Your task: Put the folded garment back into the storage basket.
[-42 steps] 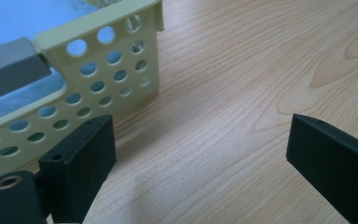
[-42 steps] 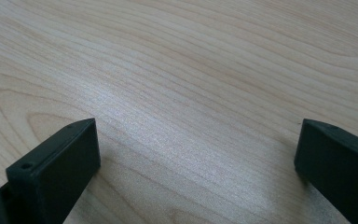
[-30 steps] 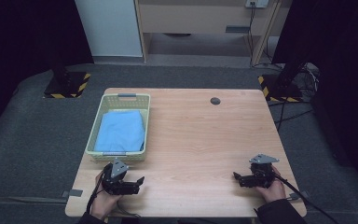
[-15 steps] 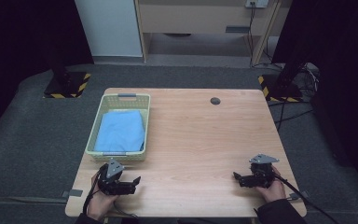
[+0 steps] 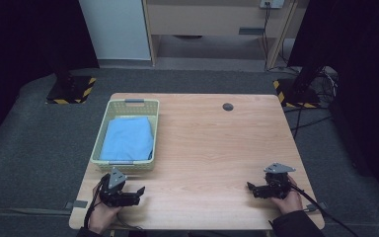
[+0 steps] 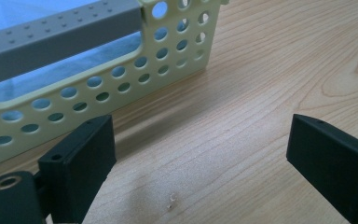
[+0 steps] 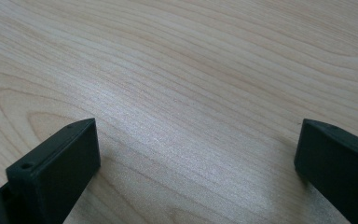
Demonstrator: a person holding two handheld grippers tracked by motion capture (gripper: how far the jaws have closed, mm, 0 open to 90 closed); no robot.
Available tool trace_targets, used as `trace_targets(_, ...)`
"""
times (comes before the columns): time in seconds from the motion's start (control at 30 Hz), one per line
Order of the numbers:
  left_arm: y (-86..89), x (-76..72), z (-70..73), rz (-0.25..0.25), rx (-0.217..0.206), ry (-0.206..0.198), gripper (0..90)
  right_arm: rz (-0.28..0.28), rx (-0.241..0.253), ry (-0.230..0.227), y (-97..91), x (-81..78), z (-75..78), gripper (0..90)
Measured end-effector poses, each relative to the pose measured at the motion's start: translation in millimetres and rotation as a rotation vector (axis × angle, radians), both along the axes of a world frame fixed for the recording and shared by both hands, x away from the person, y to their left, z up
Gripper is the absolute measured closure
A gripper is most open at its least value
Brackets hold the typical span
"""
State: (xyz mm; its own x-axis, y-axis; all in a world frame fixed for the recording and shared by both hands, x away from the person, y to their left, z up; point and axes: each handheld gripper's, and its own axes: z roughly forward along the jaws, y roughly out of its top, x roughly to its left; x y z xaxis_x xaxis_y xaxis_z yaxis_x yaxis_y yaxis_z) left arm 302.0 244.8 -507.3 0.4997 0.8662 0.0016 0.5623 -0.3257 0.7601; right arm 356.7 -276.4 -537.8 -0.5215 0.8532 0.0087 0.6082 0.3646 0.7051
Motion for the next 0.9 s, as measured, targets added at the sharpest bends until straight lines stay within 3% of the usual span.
trace_targets(0.9, 15.3, -3.8, -0.6, 0.035, 0.000, 0.003, 7.6, 0.000, 0.000, 0.000, 0.0, 0.0, 0.0, 0.2)
